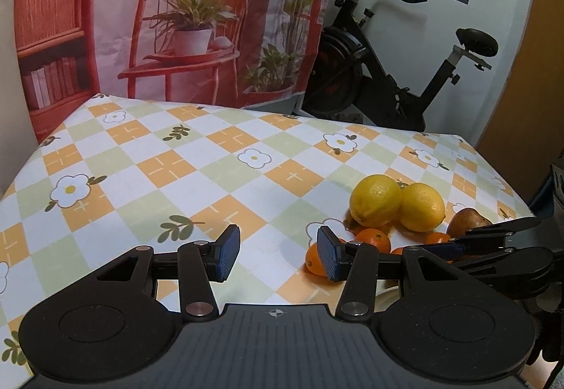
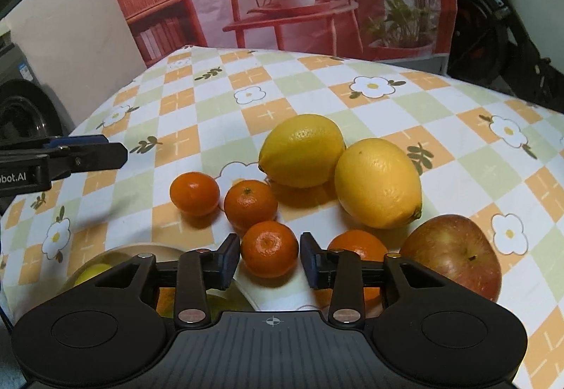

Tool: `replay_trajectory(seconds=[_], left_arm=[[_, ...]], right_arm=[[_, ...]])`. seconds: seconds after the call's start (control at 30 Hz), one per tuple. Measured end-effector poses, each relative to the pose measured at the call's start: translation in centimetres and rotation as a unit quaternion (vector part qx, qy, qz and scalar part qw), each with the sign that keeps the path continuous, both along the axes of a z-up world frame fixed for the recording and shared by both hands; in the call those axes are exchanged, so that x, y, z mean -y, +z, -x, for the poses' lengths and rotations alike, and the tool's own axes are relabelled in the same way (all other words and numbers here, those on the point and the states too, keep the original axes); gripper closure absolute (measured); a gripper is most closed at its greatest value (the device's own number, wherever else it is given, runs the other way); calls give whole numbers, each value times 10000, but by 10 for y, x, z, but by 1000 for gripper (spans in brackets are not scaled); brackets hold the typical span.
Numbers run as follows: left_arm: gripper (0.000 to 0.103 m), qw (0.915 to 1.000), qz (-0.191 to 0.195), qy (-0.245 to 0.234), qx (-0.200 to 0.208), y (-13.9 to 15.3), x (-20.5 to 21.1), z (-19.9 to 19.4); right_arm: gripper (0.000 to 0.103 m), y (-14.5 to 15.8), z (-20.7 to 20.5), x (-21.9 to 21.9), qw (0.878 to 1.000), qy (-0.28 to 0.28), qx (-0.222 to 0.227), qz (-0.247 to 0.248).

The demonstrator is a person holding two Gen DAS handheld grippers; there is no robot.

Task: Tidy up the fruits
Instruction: 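Grasp a tangerine with the left tool while the right tool grasps another tangerine, then carry both held tangerines over the white plate with both tools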

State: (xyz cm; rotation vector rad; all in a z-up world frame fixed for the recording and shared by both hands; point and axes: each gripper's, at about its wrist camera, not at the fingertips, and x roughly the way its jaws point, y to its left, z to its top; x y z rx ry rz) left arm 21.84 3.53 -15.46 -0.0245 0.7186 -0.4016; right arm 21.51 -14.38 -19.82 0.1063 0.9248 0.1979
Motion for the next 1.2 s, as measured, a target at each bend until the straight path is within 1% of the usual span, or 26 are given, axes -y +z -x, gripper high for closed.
replay_trajectory(seconds=[0.17,0.33,0.47,0.57,0.77,0.87,0.93,1.1,1.13,1.2], left_arm=[[52,9999,5,-164,-48,-1,9,-3],[52,9991,-42,-422,-56,-2,27,-7],[52,9972,-116,-743,-31,-2,48,-11],[53,9942,-266,-1035,-78,-7,68,-13],[53,9894,-617,-1288,-275,-20,93,-23],[57,9871,-784,-1347,-352,-26,101,-27],[58,9861,-874,-1351,-408,-29,103,-29],[58,9841,-989,-1401,-473,-34,110,-33],[63,9836,-1034,-1400,-471,-36,111,-34],[64,9834,-1097,-1392,-396,-36,111,-32]], right_arm=[[71,7,10,5,9997,-107,206,-87],[71,28,30,17,9976,-204,657,1],[71,44,44,39,9943,-517,933,2],[71,51,52,54,9918,-734,1043,-76],[71,55,63,69,9896,-871,1145,-75],[71,54,66,72,9894,-896,1141,-80],[71,51,68,72,9893,-917,1128,-109],[71,48,73,74,9894,-944,1095,-160],[71,48,73,74,9894,-946,1092,-164],[71,47,74,74,9894,-950,1087,-171]])
